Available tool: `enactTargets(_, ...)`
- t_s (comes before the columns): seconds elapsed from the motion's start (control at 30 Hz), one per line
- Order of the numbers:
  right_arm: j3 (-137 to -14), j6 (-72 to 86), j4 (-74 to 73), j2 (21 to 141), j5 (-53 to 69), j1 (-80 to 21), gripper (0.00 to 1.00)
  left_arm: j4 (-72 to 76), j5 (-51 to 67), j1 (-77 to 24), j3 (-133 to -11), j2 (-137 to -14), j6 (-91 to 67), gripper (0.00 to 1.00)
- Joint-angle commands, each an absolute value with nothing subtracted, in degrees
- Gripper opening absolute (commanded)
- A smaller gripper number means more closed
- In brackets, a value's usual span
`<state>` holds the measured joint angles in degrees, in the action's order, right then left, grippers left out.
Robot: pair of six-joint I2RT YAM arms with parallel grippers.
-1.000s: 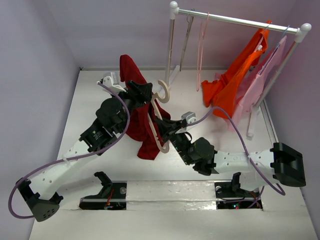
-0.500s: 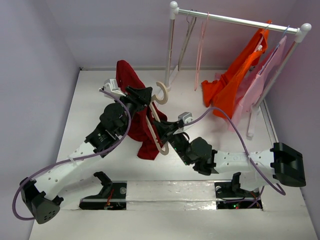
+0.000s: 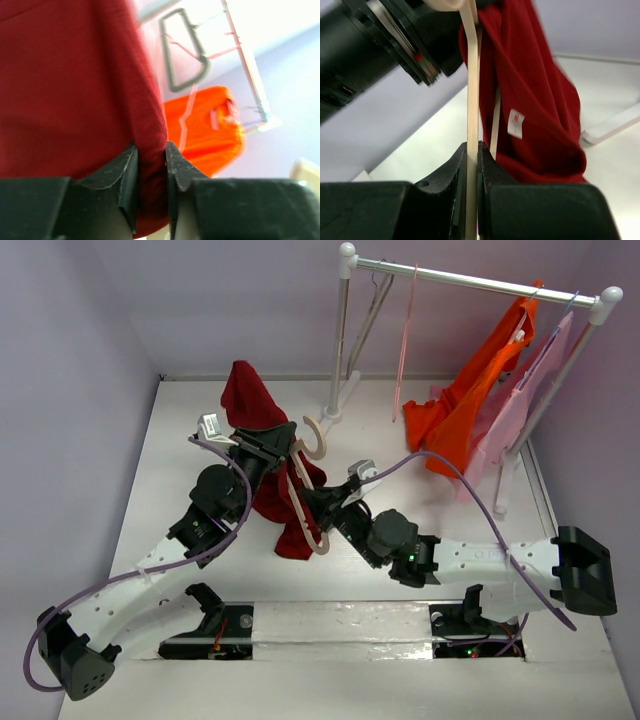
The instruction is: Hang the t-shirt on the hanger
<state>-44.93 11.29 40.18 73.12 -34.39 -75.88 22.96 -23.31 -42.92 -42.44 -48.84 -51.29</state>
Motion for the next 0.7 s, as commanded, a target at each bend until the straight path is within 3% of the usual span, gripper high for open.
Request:
enactTargets(0.0, -48.5, 14.9, 41.2, 71.1, -29.4, -76.6, 0.0, 25.5, -20.0, -43.0, -41.1, -48.1, -50.6, 0.04)
enactTargets(0.03, -48.3, 15.4, 41.0, 71.2, -29.4, -76.6, 0.0, 25.4, -20.0, -43.0, -41.0, -48.0, -50.6, 0.0)
enactTargets(0.3, -46.3, 17.9, 37.2, 68.7, -31.3, -76.6, 0.02, 23.8, -21.2, -41.9, -39.6, -44.8, -50.5, 0.0)
enactTargets(0.37, -46.0, 18.5, 34.9, 66.8, -31.6, -76.6, 0.17, 23.2, -21.3, -41.9, -39.6, -44.0, -50.5, 0.0)
enactTargets(0.4, -45.5, 18.5, 33.8, 66.0, -31.6, -76.6, 0.35, 22.5, -21.2, -41.3, -39.6, -43.3, -50.6, 0.0)
enactTargets(0.47, -44.7, 18.3, 31.0, 63.2, -31.8, -76.6, 0.52, 21.8, -20.9, -40.8, -39.9, -42.7, -50.7, 0.0)
enactTargets(0.67, -38.7, 16.0, 27.2, 54.4, -31.0, -74.3, 0.54, 20.6, -19.3, -40.1, -41.1, -41.0, -50.6, 0.0)
